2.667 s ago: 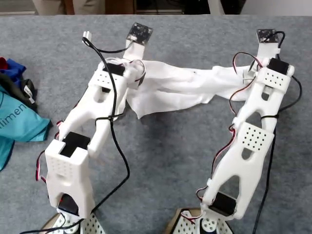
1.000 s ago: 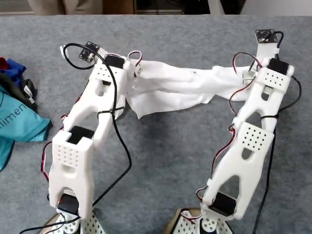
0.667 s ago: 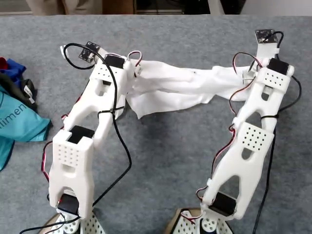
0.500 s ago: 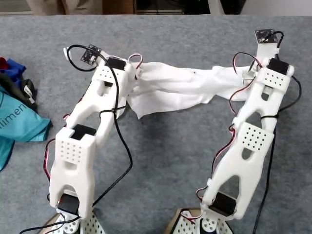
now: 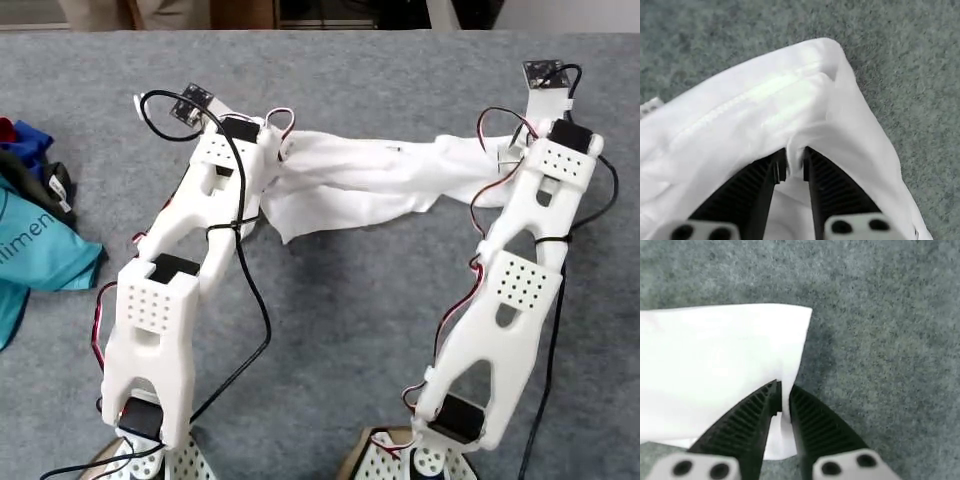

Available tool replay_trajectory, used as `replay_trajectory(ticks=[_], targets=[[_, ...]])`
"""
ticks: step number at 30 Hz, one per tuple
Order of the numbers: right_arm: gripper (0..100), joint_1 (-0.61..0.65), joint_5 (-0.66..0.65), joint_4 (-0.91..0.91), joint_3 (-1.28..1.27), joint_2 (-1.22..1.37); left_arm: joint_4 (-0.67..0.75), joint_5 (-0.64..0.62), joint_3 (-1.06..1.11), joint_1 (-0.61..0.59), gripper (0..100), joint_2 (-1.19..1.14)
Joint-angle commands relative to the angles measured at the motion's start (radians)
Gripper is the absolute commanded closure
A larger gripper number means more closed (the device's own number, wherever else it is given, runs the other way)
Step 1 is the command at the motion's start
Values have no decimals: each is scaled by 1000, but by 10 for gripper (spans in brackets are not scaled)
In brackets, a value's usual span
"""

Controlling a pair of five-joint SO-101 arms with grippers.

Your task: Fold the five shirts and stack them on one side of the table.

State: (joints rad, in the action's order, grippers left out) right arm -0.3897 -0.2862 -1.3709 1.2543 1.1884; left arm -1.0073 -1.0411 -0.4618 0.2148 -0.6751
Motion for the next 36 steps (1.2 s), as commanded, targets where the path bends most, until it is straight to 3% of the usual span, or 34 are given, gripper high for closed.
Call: replay_trajectory(ticks=[1,14,23,33,36], targets=[[995,21,-8,-2,47,-5,2,15,-52,-3,943,24],[995,21,-8,-2,47,-5,-9,86,-52,-6,982,53],[995,21,-6,-18,48,-10,-155,135,-52,-23,982,268],[995,77,-6,-351,426,-128,-249,209,-52,-92,982,625],[995,94,0,-411,383,-269,-269,261,-52,-121,982,733]])
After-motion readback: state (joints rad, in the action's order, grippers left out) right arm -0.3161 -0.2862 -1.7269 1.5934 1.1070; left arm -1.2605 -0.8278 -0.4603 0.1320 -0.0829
